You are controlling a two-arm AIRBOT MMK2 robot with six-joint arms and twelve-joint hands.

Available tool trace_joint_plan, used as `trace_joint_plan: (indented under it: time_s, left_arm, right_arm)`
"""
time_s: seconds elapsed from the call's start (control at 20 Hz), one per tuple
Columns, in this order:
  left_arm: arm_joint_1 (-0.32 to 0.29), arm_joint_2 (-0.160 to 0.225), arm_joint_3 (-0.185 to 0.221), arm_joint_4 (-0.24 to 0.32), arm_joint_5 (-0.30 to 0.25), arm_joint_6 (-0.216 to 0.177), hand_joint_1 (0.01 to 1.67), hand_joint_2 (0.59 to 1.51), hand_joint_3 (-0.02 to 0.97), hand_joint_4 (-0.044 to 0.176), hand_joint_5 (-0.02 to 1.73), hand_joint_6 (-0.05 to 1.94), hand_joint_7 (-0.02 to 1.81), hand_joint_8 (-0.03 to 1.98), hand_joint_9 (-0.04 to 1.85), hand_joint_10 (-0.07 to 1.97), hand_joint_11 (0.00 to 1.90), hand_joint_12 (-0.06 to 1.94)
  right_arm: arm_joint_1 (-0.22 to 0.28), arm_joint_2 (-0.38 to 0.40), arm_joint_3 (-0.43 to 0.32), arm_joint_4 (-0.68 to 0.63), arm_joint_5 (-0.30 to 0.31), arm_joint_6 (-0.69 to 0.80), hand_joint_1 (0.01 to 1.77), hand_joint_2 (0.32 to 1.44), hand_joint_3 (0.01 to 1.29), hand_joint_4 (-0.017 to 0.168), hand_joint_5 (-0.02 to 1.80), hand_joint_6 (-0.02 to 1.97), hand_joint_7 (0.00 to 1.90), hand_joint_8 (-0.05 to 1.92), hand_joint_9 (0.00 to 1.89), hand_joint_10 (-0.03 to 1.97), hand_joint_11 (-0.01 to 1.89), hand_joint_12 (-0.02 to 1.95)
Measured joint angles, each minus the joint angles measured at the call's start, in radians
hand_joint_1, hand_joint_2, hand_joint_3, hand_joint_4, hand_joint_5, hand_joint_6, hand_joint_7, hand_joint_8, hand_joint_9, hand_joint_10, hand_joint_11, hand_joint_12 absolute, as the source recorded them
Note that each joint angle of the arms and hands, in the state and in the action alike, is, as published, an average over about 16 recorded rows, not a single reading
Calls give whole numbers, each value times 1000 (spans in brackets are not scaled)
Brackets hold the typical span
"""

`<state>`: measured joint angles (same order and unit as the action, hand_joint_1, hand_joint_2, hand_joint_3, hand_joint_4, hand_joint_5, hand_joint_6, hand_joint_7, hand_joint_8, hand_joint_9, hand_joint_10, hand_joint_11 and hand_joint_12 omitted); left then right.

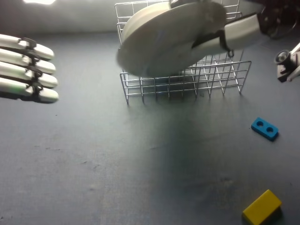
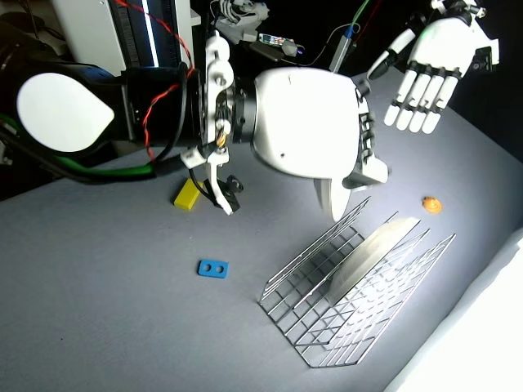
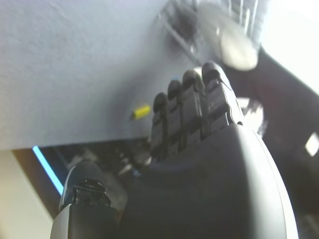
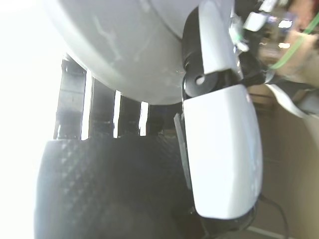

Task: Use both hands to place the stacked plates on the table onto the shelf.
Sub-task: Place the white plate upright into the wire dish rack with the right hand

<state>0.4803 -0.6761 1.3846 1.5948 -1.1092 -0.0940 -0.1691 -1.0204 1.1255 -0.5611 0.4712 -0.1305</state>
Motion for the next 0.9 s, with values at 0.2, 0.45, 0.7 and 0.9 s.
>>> trace_joint_plan:
  time_s: [0.2,0.45,0.7,0.9]
  left_arm:
    - [-59,-1,-15,52,-87,5,21,1137,10,4,220,4,212,-2,172,7,18,196]
    - [-98,-1,-34,87,-160,12,22,1137,10,4,226,4,220,-3,179,7,20,200]
    - [-109,-1,-47,84,-236,20,21,1137,10,4,217,4,214,-2,169,7,21,172]
    - [-108,-1,-54,73,-284,34,21,1137,10,4,207,4,202,-3,154,7,21,129]
  right_arm:
    - [17,-12,41,7,-35,65,1188,1028,11,17,873,1116,974,1015,881,845,548,1446]
    - [15,-42,91,20,-53,82,1197,1028,12,16,868,1117,972,1019,879,832,538,1462]
    - [3,-87,132,33,-59,79,1199,1028,12,16,865,1115,964,1035,863,831,520,1481]
    - [-14,-127,165,45,-60,68,1198,1028,12,16,862,1112,953,1050,842,842,502,1497]
